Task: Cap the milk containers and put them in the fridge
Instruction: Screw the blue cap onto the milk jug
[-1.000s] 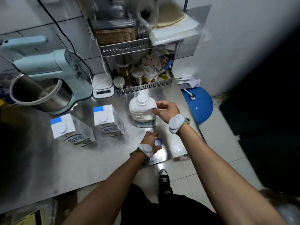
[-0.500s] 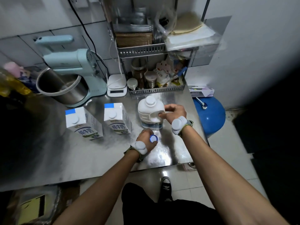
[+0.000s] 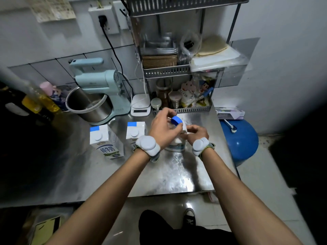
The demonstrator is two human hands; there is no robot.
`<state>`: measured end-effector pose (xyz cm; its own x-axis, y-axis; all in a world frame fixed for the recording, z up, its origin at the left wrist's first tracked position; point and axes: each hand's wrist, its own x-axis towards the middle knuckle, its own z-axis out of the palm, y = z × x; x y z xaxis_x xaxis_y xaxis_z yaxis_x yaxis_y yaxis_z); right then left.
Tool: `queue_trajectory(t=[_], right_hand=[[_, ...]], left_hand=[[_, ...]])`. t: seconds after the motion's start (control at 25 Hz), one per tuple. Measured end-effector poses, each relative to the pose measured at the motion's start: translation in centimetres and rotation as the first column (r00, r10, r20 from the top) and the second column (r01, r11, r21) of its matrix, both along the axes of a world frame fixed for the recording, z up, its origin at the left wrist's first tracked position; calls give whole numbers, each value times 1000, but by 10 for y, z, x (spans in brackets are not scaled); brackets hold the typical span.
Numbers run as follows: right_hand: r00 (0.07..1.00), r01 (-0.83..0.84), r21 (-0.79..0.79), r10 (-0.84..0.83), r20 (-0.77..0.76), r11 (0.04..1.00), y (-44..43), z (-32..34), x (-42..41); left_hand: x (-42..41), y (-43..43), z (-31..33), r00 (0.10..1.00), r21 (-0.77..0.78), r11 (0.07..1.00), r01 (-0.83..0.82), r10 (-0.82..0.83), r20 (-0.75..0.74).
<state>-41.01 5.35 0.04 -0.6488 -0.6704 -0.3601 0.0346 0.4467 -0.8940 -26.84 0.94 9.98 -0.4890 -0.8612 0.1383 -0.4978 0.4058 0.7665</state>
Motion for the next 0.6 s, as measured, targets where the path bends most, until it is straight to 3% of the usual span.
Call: queue_trajectory(t=[0.44, 0.6], right_hand=[[998, -63, -17, 63, 17, 998, 1, -1, -5], [997, -71, -29, 71, 18, 997, 3, -1, -5]], left_hand=[[-10, -21, -14, 999, -47, 998, -42, 44, 30], [-8, -18, -21, 993, -48, 998, -27, 33, 115]])
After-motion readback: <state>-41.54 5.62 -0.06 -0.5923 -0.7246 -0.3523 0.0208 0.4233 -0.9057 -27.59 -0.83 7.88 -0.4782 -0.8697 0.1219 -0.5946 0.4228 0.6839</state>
